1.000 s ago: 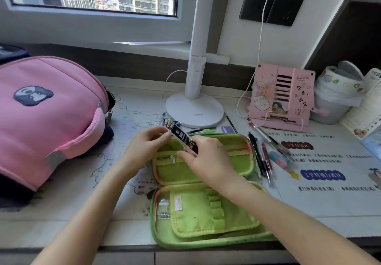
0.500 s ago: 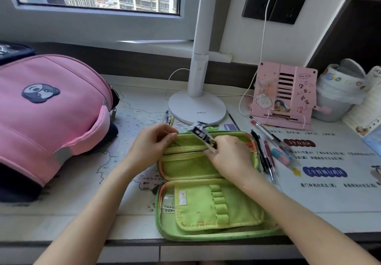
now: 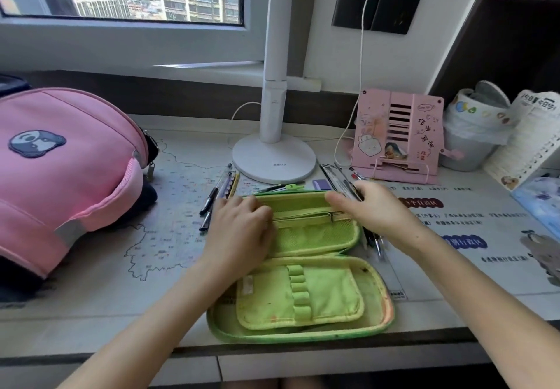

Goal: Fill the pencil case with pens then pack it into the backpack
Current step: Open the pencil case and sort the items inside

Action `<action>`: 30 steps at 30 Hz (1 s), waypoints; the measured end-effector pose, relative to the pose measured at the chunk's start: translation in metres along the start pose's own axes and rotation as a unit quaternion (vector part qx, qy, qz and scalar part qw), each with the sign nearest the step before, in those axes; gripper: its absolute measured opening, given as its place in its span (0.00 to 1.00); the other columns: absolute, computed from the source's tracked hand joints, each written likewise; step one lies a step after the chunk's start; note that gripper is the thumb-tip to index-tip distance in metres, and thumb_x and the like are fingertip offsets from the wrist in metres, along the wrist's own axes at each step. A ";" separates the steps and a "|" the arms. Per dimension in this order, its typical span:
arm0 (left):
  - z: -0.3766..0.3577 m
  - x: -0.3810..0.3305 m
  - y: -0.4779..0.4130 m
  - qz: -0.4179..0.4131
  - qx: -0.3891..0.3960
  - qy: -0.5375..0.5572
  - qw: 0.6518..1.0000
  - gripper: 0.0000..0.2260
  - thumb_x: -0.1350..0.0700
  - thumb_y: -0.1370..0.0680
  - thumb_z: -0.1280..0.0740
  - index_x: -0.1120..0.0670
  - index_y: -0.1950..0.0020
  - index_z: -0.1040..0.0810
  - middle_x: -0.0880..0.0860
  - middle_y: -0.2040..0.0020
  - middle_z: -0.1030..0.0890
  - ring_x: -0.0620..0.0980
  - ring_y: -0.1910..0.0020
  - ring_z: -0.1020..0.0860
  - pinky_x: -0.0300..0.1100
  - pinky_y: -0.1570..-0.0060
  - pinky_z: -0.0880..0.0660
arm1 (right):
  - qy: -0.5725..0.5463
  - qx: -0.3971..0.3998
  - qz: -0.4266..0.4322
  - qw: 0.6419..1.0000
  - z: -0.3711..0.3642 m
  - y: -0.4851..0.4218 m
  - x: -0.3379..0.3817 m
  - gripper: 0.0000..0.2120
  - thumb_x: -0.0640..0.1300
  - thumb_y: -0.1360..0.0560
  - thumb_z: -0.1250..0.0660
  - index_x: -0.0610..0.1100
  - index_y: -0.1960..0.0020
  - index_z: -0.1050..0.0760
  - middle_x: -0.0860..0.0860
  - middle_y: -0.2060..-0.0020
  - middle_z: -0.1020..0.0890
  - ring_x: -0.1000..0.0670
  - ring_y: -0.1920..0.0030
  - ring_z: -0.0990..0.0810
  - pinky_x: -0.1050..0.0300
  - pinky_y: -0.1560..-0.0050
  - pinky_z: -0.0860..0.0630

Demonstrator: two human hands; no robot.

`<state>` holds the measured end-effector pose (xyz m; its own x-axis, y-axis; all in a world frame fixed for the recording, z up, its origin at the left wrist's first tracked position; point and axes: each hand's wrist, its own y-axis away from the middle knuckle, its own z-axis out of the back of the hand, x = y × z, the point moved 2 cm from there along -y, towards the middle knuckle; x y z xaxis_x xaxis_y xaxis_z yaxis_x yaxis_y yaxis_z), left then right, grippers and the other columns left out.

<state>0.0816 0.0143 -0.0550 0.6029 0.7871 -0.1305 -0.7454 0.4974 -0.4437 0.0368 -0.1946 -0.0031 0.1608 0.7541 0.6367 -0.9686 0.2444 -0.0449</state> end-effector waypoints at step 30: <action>0.005 -0.008 0.006 0.023 -0.006 -0.033 0.999 0.04 0.61 0.36 0.29 0.54 0.66 0.23 0.49 0.70 0.20 0.53 0.66 0.23 0.43 0.62 0.36 | -0.599 0.041 0.005 0.800 -0.048 -0.052 0.052 0.10 0.39 0.20 0.44 0.39 0.56 0.28 0.47 0.68 0.21 0.49 0.66 0.23 0.55 0.60 0.24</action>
<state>0.0714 0.0129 -0.0521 0.5481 0.8313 -0.0923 -0.7678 0.4562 -0.4499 0.1042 -0.1389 -0.0049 -0.0961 -0.3808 0.9197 -0.9857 0.1652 -0.0346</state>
